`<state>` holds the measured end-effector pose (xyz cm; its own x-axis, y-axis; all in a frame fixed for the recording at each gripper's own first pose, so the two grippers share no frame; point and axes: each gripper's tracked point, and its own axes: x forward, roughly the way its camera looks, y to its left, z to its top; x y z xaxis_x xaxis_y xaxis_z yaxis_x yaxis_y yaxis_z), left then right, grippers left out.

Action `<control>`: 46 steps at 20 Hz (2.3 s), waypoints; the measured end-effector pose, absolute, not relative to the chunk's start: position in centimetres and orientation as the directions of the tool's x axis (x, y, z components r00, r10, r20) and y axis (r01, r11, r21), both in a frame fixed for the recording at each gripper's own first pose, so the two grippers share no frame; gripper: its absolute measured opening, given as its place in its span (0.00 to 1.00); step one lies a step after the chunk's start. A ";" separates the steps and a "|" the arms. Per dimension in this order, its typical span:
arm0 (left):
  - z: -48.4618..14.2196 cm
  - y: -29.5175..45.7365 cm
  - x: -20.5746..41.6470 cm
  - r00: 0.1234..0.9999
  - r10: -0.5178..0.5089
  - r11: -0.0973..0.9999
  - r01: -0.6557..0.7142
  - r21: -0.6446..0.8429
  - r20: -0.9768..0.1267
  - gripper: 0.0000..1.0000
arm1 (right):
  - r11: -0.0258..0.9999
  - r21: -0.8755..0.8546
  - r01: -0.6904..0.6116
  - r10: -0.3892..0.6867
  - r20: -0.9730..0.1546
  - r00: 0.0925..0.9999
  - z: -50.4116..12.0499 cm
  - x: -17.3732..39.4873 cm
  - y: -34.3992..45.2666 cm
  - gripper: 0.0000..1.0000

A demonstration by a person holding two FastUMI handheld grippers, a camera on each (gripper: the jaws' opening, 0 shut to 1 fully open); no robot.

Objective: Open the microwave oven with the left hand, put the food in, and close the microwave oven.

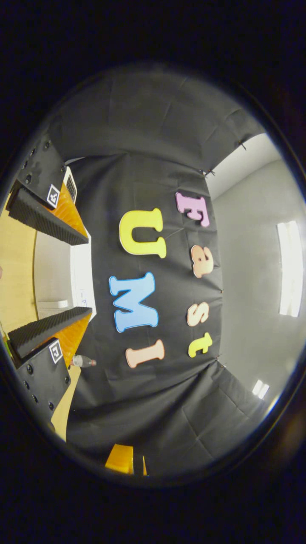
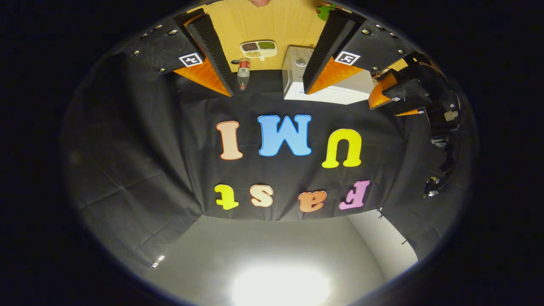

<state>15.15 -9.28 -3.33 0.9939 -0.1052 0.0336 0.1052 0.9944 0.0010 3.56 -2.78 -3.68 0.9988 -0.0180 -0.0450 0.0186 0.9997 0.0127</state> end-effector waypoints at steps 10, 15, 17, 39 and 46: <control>-13.5 -14.6 26.8 0.974 -0.214 0.977 0.211 -0.037 -0.081 0.99 | 0.982 -0.058 0.178 -0.184 -0.115 0.976 -6.2 6.9 -5.2 0.97; -19.1 -16.8 31.5 0.957 -0.239 0.971 0.235 -0.040 -0.164 0.96 | 0.970 -0.079 0.232 -0.242 -0.173 0.955 -8.0 7.6 -6.2 0.96; -21.2 -17.6 32.9 0.947 -0.250 0.968 0.248 -0.038 -0.200 0.99 | 0.965 -0.099 0.243 -0.258 -0.185 0.948 -8.4 7.7 -6.4 0.97; -27.2 -19.7 33.2 0.884 -0.268 0.963 0.261 -0.071 -0.383 0.14 | 0.959 -0.155 0.237 -0.263 -0.183 0.947 -7.3 5.2 -8.0 0.97; -26.0 -16.5 26.1 0.898 -0.253 0.967 0.246 -0.067 -0.361 0.17 | 0.982 -0.085 0.171 -0.182 -0.151 0.972 -6.2 4.2 -7.1 0.96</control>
<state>26.10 -16.46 -26.05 0.8975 -0.2534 -0.3608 0.2459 0.9669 -0.0675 4.22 -7.15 -6.20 0.9715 -0.1822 -0.1513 0.1709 0.9816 -0.0849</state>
